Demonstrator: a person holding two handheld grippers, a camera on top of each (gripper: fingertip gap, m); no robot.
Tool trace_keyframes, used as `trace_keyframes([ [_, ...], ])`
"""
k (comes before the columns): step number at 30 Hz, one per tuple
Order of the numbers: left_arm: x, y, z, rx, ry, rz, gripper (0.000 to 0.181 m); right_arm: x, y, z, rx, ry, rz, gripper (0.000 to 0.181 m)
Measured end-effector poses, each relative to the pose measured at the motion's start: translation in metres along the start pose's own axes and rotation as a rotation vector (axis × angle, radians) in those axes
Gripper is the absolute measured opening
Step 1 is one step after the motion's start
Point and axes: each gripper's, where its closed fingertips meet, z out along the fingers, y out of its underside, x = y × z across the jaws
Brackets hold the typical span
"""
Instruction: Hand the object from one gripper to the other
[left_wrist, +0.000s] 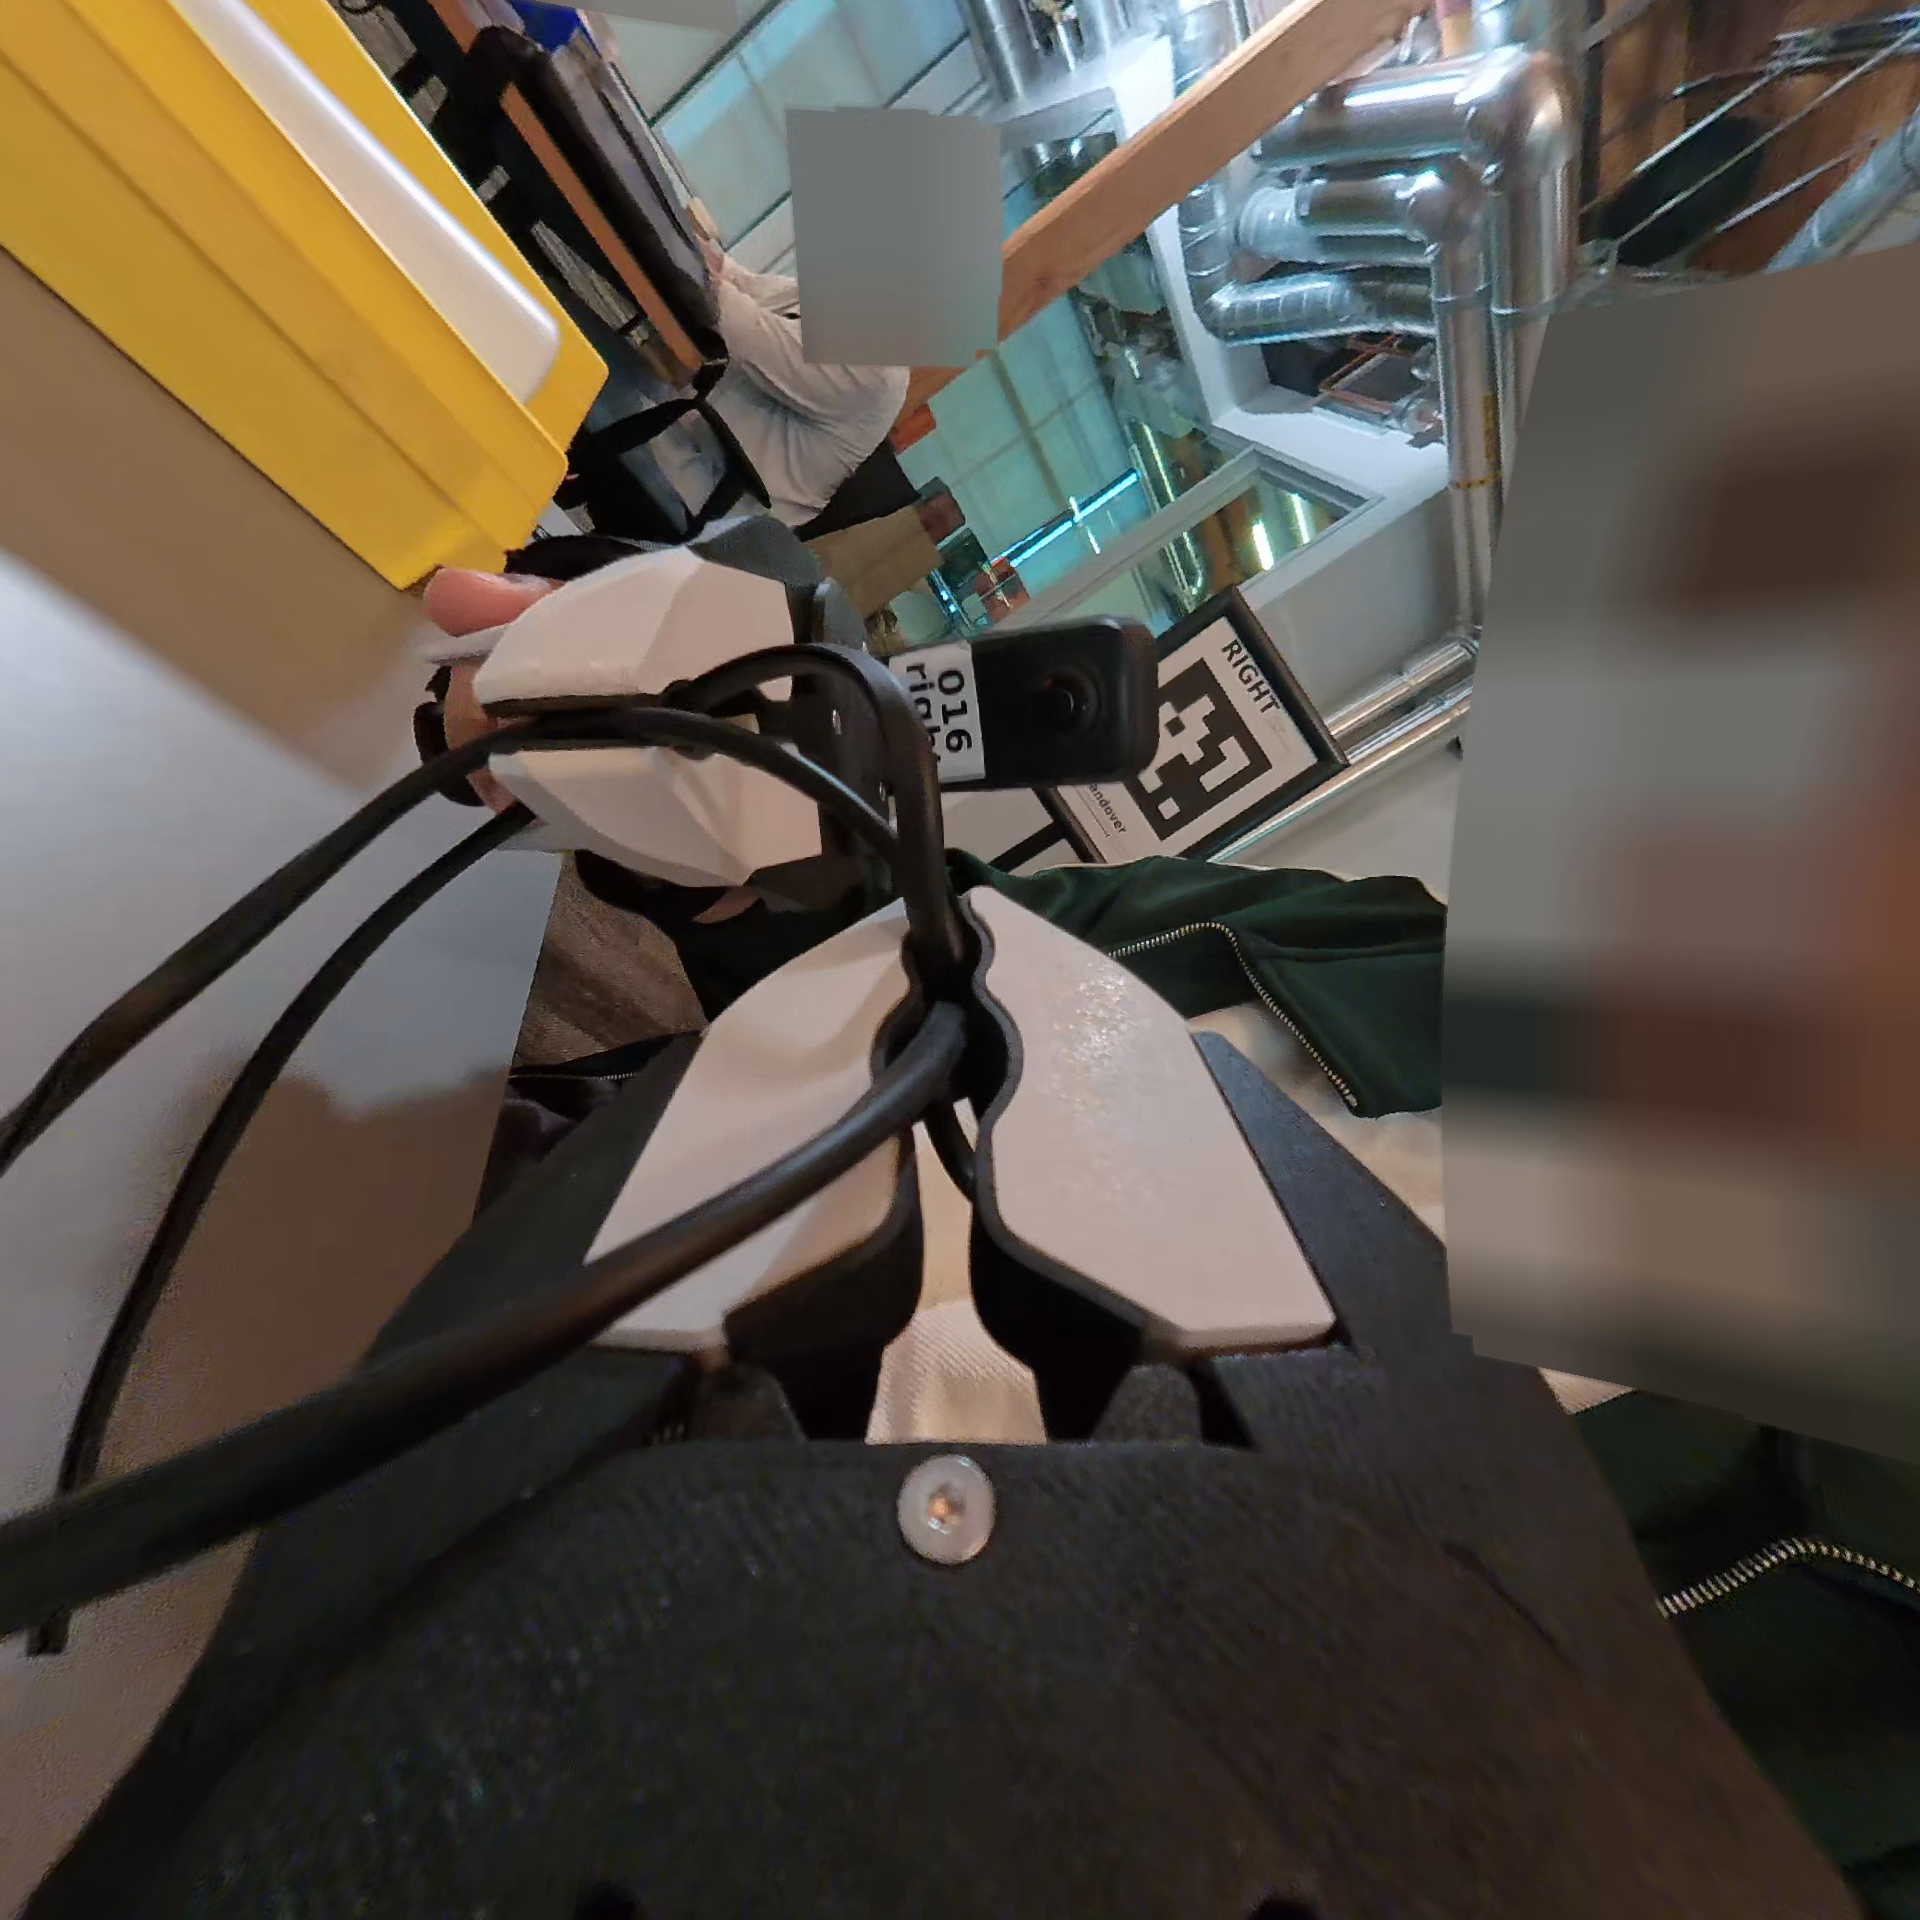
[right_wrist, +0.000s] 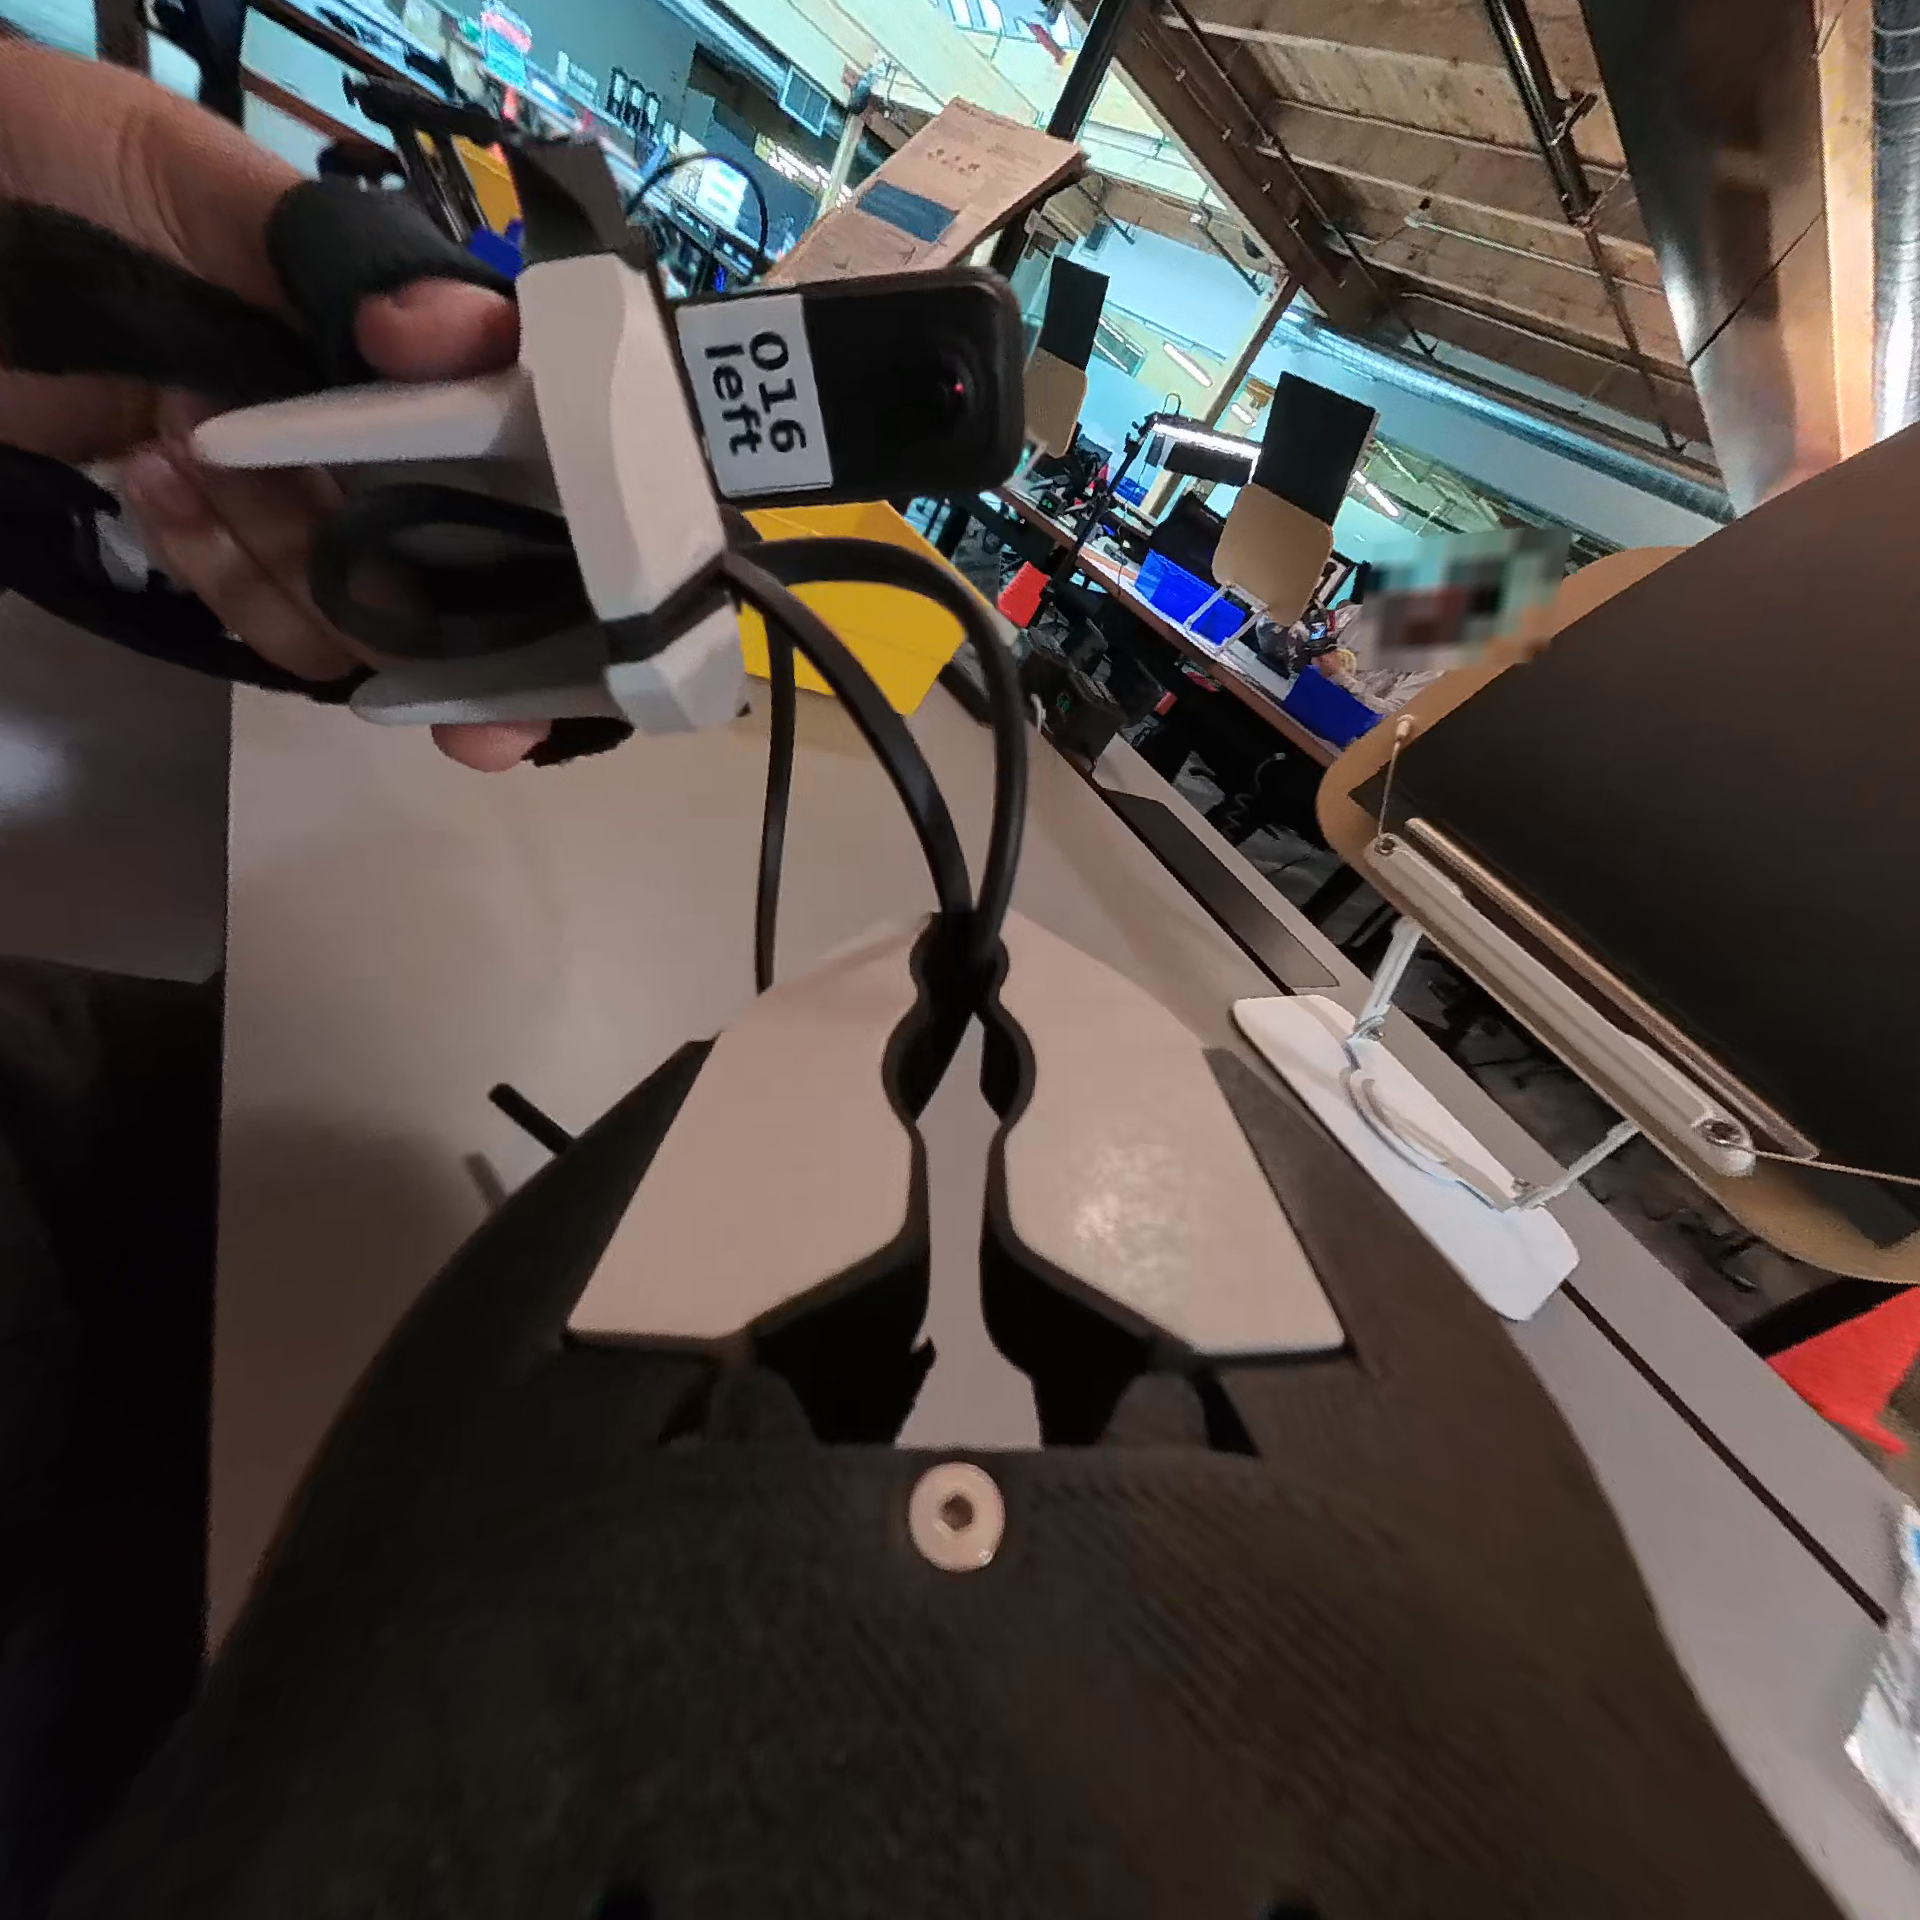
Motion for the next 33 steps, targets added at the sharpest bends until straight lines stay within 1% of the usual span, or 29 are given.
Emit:
trace_keyframes([
  [1, 0.001, 0.0, -0.001, -0.001, -0.001, 0.01, 0.005, 0.002, -0.002, -0.001, 0.007, -0.004, 0.021, 0.004],
  [2, 0.0, -0.002, -0.002, 0.011, -0.008, 0.023, 0.009, 0.004, -0.002, -0.002, 0.005, -0.007, 0.042, 0.003],
  [3, 0.0, -0.006, -0.004, 0.031, -0.019, 0.033, 0.017, 0.007, -0.003, -0.003, 0.005, -0.006, 0.061, 0.003],
  [4, -0.002, -0.009, -0.006, 0.051, -0.032, 0.035, 0.029, 0.01, -0.005, -0.005, 0.011, -0.001, 0.082, 0.002],
  [9, -0.007, -0.026, -0.027, 0.155, -0.084, 0.062, 0.053, 0.041, -0.016, -0.019, -0.021, 0.033, 0.241, 0.003],
  [11, -0.011, -0.034, -0.038, 0.208, -0.114, 0.08, 0.058, 0.063, -0.02, -0.029, -0.042, 0.069, 0.291, 0.004],
  [13, -0.017, -0.038, -0.049, 0.25, -0.153, 0.104, 0.059, 0.091, -0.028, -0.045, -0.047, 0.127, 0.326, 0.003],
  [15, -0.024, -0.037, -0.058, 0.275, -0.186, 0.108, 0.059, 0.127, -0.033, -0.066, -0.078, 0.213, 0.347, 0.003],
  [17, -0.03, -0.036, -0.064, 0.305, -0.211, 0.111, 0.058, 0.164, -0.033, -0.092, -0.135, 0.311, 0.372, 0.003],
  [21, -0.035, -0.03, -0.07, 0.339, -0.241, 0.134, 0.058, 0.237, -0.019, -0.161, -0.225, 0.546, 0.402, 0.003],
  [24, -0.037, -0.023, -0.073, 0.35, -0.266, 0.145, 0.058, 0.277, -0.005, -0.212, -0.29, 0.703, 0.442, 0.003],
  [26, -0.039, -0.016, -0.074, 0.345, -0.286, 0.146, 0.058, 0.295, 0.001, -0.241, -0.326, 0.788, 0.454, 0.003],
  [29, -0.042, -0.009, -0.076, 0.351, -0.31, 0.14, 0.057, 0.316, 0.0, -0.273, -0.33, 0.897, 0.442, 0.004],
  [31, -0.04, -0.006, -0.078, 0.367, -0.305, 0.13, 0.056, 0.325, 0.003, -0.284, -0.343, 0.942, 0.431, 0.004],
  [33, -0.04, -0.003, -0.081, 0.386, -0.31, 0.119, 0.055, 0.333, 0.007, -0.288, -0.325, 0.963, 0.438, 0.004],
])
